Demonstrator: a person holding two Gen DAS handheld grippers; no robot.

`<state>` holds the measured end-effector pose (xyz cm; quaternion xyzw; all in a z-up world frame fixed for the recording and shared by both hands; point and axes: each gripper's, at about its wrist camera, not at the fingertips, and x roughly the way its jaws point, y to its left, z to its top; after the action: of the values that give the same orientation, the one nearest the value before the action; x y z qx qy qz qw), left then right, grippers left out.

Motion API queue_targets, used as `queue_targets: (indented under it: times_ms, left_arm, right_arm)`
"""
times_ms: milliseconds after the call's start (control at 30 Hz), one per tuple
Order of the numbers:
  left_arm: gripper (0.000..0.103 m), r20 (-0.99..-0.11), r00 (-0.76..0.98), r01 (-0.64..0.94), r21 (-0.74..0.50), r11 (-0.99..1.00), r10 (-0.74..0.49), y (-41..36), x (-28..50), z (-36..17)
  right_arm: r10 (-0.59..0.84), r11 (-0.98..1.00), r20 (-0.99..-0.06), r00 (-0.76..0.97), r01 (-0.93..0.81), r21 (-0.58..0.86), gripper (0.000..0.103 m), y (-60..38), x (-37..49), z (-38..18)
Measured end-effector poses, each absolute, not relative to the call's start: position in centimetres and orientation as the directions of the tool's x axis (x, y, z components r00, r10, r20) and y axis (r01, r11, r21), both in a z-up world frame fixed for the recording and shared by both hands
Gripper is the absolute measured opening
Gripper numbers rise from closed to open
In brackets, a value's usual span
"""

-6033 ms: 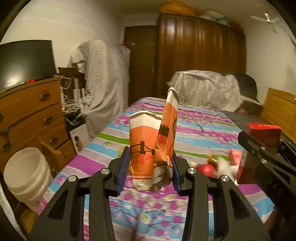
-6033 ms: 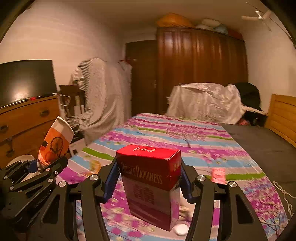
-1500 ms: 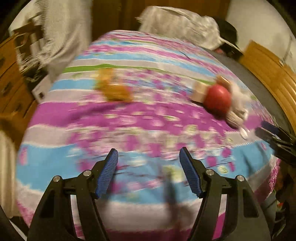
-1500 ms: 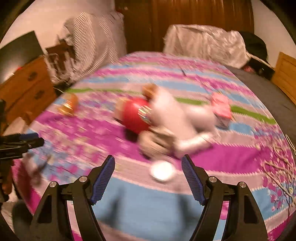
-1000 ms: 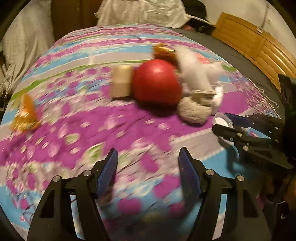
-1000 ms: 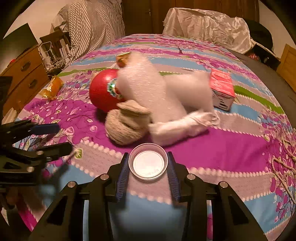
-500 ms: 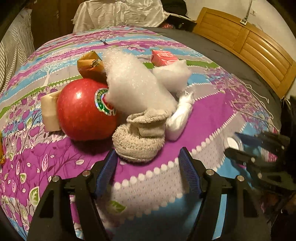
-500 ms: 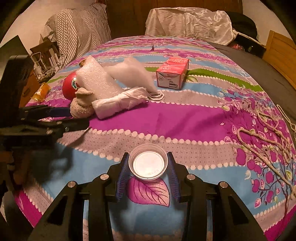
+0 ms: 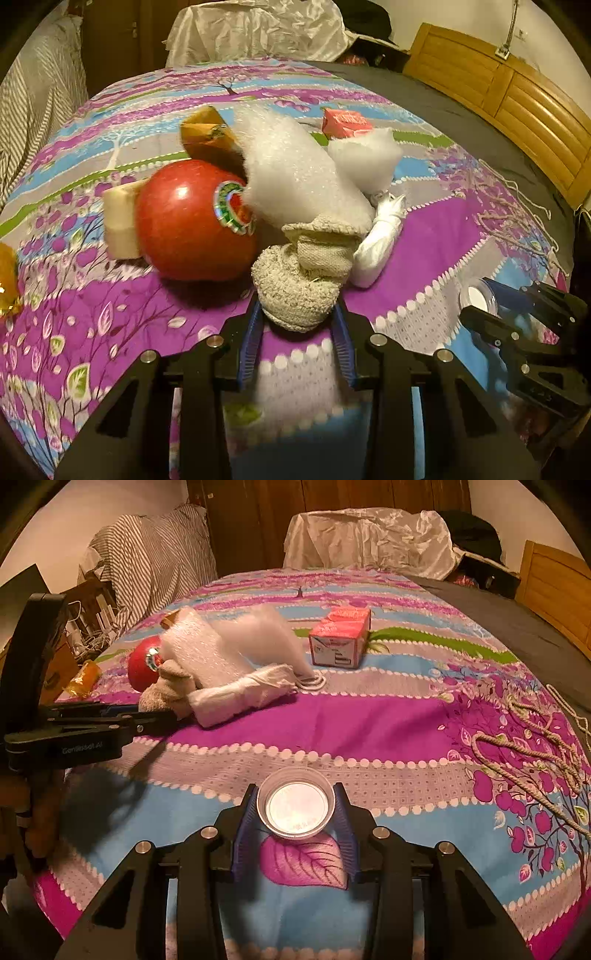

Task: Collect trash
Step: 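Grasp the beige knit bundle with left tool while right tool grasps white round lid, then carry the knit bundle and white lid with both tools to the bucket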

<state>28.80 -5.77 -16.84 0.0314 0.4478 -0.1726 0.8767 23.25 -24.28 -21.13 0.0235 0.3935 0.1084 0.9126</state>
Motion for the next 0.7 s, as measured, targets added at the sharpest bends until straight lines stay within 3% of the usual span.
queue_targets:
  times_ms: [400, 700]
  left_arm:
    - [0.035, -0.701, 0.674, 0.206, -0.125, 0.971, -0.233, -1.7, 22.0, -13.0]
    - [0.035, -0.535, 0.835, 0.107, -0.076, 0.991, -0.131, -0.3, 16.4, -6.8]
  right_arm:
    - [0.242, 0.970, -0.591, 0.769, -0.206, 0.129, 0.041, -21.2, 20.0, -16.3]
    - [0.216, 0.976, -0.428, 0.878, -0.205, 0.072, 0.041, -18.0, 15.8, -9.1]
